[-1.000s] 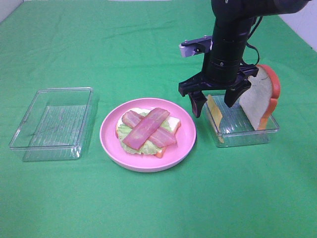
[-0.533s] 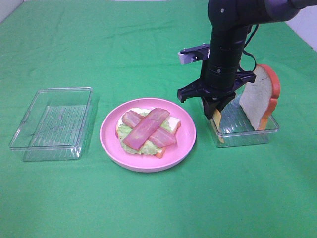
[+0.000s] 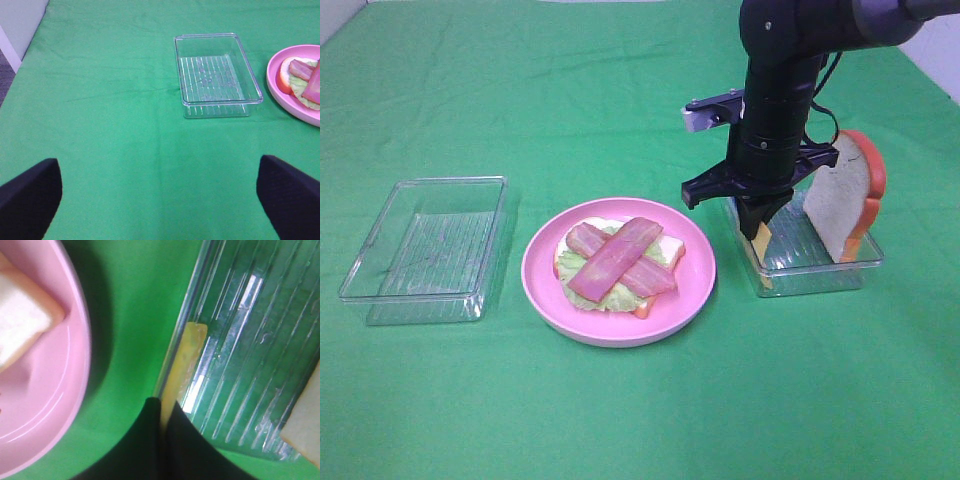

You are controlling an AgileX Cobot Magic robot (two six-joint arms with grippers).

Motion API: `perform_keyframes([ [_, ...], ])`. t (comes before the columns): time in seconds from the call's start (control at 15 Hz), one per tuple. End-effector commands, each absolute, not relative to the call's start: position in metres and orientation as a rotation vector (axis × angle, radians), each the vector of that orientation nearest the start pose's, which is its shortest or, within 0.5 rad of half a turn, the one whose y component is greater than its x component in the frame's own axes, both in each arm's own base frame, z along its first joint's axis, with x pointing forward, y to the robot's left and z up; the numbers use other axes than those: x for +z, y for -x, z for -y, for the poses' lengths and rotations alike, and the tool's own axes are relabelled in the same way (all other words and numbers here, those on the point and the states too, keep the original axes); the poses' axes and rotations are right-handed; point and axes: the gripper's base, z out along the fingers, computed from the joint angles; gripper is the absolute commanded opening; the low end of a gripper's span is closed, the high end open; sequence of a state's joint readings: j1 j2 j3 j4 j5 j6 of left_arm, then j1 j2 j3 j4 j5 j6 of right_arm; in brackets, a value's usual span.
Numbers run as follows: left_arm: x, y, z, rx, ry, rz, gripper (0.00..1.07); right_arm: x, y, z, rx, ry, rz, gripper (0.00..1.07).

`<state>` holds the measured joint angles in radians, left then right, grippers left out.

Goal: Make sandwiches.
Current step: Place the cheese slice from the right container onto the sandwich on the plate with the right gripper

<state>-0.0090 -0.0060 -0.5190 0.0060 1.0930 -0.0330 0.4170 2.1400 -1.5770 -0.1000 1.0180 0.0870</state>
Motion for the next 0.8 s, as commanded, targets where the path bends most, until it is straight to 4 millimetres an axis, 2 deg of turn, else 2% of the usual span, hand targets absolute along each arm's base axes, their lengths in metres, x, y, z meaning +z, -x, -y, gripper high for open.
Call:
perform_keyframes([
  [0.07, 0.281, 0.012, 0.000, -0.024, 0.023, -2.016, 1.01, 0.177, -0.389, -0.162, -0.114, 0.597, -2.931, 0.00],
  [0.33, 0.281, 0.012, 0.000, -0.024, 0.023, -2.016, 1.01, 0.220, -0.380, -0.160, -0.062, 0.561, -2.865, 0.00],
  [0.53, 0.281, 0.012, 0.000, -0.024, 0.023, -2.016, 1.01, 0.245, -0.369, -0.171, 0.186, 0.549, -2.829, 0.00],
  [0.6, 0.281, 0.012, 0.000, -0.024, 0.023, -2.016, 1.01, 0.246, -0.365, -0.181, 0.283, 0.578, -2.827, 0.00],
  [0.67, 0.281, 0.012, 0.000, -0.024, 0.023, -2.016, 1.01, 0.246, -0.363, -0.184, 0.299, 0.605, -2.820, 0.00],
  [0.8, 0.281, 0.012, 0.000, -0.024, 0.023, -2.016, 1.01, 0.249, -0.348, -0.224, 0.369, 0.730, -2.721, 0.00],
])
